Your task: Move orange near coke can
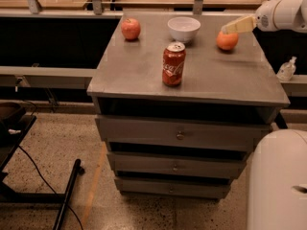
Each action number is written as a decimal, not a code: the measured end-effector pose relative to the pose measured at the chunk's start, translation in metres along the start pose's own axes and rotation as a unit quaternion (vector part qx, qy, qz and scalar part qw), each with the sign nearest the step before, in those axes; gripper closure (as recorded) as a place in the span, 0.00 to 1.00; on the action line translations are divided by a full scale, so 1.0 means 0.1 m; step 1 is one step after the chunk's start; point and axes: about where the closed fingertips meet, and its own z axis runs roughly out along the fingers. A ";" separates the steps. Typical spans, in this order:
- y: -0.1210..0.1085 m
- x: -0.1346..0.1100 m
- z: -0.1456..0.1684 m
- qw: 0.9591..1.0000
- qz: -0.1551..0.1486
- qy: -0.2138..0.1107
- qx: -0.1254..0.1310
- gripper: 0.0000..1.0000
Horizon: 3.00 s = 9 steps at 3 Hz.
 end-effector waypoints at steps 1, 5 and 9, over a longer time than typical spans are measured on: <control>0.01 0.13 0.19 0.999 0.032 -0.005 -0.005 0.00; 0.34 0.39 0.16 0.996 0.043 0.029 -0.077 0.70; 0.75 0.32 -0.28 0.986 0.035 0.018 -0.163 0.97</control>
Offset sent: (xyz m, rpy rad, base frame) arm 0.0476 0.0074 -0.0532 0.0818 0.1130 0.0031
